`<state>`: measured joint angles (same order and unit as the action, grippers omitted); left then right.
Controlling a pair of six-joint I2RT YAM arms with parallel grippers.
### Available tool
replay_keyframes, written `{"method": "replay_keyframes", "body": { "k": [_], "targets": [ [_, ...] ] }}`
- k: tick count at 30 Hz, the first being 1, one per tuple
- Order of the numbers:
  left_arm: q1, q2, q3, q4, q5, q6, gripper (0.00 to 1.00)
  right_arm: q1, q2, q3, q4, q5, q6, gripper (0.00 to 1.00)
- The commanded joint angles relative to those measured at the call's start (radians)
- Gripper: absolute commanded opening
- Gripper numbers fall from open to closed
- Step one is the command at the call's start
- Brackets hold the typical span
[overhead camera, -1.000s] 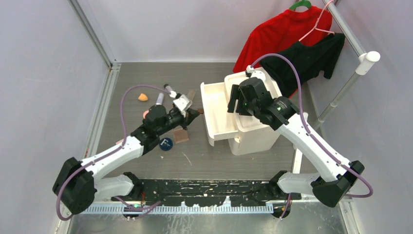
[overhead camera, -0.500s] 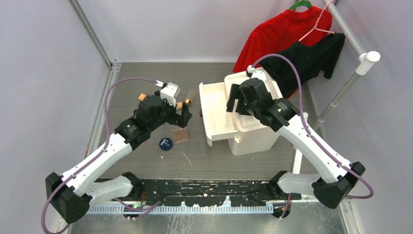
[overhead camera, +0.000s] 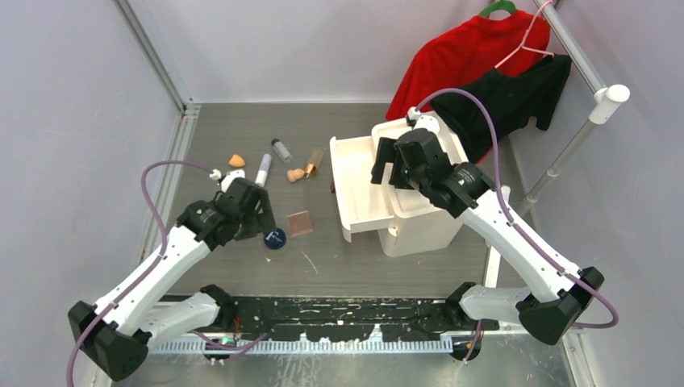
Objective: Organize the makeup
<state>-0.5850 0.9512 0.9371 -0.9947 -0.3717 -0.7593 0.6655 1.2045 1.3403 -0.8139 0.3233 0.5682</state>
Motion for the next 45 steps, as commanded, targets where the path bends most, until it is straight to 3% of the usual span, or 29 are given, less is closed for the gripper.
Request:
{"method": "replay_keyframes", "body": {
  "k": [1,9,17,24,34,45],
  "targets": [
    [0.005,0.092,-0.018,-0.109,-0.006,-0.139,0.99,-0.004,0.026,-0.004,-0.022,0.027,-0.033,0.98],
    [0.003,0.257,-0.006,-0.031,0.039,-0.214,1.00,-0.003,0.018,0.031,-0.001,0.064,-0.067,1.00],
    [-0.013,0.298,-0.068,0.120,0.051,-0.357,1.00,-0.004,0.012,0.003,0.017,-0.081,-0.060,1.00],
    [-0.016,0.423,-0.089,0.210,0.057,-0.427,0.99,-0.003,-0.017,-0.008,-0.008,-0.095,-0.081,1.00],
    [0.010,0.422,-0.213,0.354,0.028,-0.455,0.85,-0.003,-0.031,-0.026,-0.013,-0.143,-0.051,1.00],
    [0.019,0.462,-0.218,0.375,-0.034,-0.433,0.80,-0.002,-0.049,-0.068,-0.017,-0.134,-0.014,1.00]
  ]
}}
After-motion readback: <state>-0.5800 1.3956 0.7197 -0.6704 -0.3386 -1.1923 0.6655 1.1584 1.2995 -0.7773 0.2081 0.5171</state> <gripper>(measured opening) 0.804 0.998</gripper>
